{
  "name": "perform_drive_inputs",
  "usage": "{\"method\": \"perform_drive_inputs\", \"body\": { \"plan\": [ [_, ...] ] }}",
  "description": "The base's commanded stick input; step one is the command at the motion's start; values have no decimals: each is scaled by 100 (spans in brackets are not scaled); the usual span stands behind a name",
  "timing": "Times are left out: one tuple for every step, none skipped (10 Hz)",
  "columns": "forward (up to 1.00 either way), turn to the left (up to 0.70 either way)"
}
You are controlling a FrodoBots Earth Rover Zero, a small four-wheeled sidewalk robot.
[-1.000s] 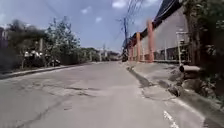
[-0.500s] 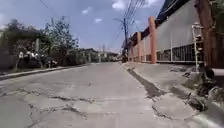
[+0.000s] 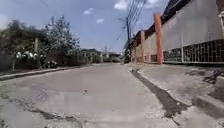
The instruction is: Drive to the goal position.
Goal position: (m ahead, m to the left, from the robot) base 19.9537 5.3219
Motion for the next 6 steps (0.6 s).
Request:
{"method": "perform_drive_inputs", "body": {
  "plan": [
    [100, -40],
    [100, -25],
    [100, -6],
    [100, 0],
    [100, -1],
    [100, -1]
  ]
}}
